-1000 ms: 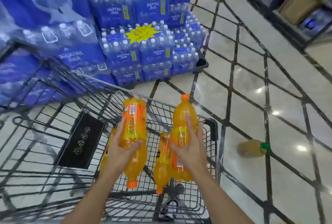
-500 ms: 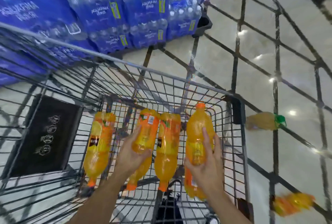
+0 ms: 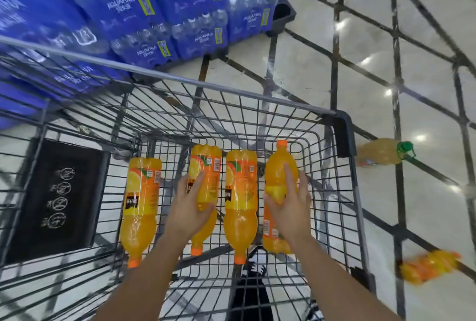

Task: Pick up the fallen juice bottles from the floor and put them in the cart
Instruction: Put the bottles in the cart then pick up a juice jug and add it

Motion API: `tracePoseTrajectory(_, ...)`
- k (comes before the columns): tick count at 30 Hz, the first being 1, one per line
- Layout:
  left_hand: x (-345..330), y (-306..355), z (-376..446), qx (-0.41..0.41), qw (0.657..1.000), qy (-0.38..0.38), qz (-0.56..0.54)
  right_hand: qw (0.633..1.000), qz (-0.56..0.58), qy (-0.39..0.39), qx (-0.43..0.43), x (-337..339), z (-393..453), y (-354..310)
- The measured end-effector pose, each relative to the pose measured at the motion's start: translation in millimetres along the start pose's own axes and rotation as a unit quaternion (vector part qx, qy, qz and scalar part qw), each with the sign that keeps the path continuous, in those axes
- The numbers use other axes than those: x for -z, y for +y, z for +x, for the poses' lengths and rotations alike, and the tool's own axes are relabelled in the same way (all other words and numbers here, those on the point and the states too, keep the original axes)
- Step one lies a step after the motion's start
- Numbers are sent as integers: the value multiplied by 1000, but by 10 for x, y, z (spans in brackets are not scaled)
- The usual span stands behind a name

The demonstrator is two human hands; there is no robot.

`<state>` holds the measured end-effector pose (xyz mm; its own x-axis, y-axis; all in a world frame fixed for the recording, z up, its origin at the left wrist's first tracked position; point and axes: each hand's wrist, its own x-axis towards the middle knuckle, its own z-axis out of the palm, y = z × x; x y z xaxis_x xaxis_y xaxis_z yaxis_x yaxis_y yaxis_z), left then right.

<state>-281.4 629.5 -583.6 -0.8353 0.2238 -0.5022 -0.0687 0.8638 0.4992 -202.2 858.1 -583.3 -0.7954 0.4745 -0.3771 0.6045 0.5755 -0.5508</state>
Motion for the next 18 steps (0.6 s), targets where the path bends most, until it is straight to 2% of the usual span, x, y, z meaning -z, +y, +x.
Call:
tracePoseTrajectory(6, 551, 709, -75, -87, 991, 81, 54, 996, -43, 16, 80, 706, 101, -557)
tracePoseTrajectory(12, 1348, 1620, -247, -212, 959, 147, 120, 979, -64, 133, 138, 1748, -179, -891)
tracePoseTrajectory(18, 1810, 2677, -766, -345, 916, 168, 118, 961, -44, 256, 98, 2960, -926, -795)
